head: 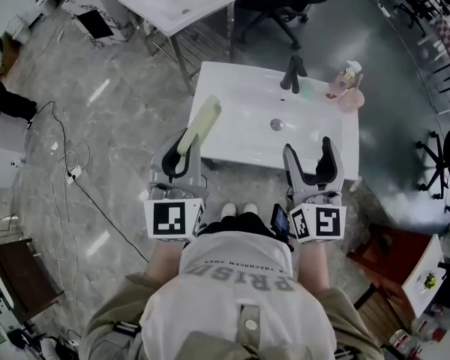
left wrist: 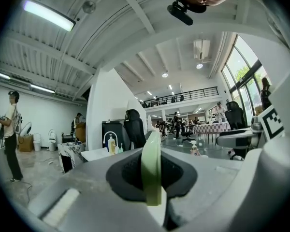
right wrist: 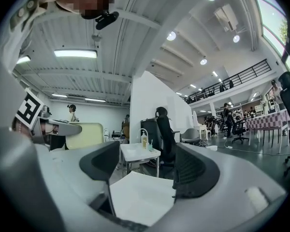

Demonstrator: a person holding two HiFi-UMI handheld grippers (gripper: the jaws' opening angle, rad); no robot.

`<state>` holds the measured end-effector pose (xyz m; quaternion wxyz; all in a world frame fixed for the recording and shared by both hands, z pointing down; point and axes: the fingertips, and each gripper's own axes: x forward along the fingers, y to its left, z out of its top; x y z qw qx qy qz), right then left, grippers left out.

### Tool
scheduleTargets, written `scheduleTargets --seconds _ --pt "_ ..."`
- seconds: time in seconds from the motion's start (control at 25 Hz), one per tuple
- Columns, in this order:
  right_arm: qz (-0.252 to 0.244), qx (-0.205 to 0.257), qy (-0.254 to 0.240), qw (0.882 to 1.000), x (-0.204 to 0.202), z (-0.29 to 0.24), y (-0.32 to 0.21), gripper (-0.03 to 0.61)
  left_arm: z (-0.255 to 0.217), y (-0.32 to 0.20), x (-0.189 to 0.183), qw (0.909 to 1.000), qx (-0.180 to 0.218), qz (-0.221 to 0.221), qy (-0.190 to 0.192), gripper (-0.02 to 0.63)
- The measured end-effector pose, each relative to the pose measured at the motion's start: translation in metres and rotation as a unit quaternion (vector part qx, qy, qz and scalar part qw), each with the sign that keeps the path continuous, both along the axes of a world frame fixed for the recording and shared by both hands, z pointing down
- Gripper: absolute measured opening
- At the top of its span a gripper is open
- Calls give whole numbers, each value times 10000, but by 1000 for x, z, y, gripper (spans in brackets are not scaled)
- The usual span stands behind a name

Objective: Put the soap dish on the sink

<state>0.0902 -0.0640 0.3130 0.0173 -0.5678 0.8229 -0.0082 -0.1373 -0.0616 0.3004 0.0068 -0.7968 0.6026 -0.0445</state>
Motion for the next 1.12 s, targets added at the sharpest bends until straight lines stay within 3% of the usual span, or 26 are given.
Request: scheduleTargets --seconds 0.32,0.52,0.6,0.8,0.96,1.12 --pt "-338 -313 -34 9989 -3 27 -36 353 25 -43 15 9994 -244 257 44 25" --pt "-941 -388 -95 9948 -7 37 -61 353 44 -65 45 9953 -323 884 -211 25" --pt "-1221 -419 -107 9916 -7 41 -72 353 50 -72 63 9924 -445 1141 -132 25" --pt "-2180 -606 -124 9740 -14 56 -96 353 63 -85 108 9723 -578 2248 -273 25" --pt "-2779 -949 -77 9559 -17 77 -111 353 69 -90 124 9566 -704 2825 -136 26" --pt "-3480 -1172 54 9301 -28 92 -112 329 78 -86 136 9324 -788 3520 -221 26"
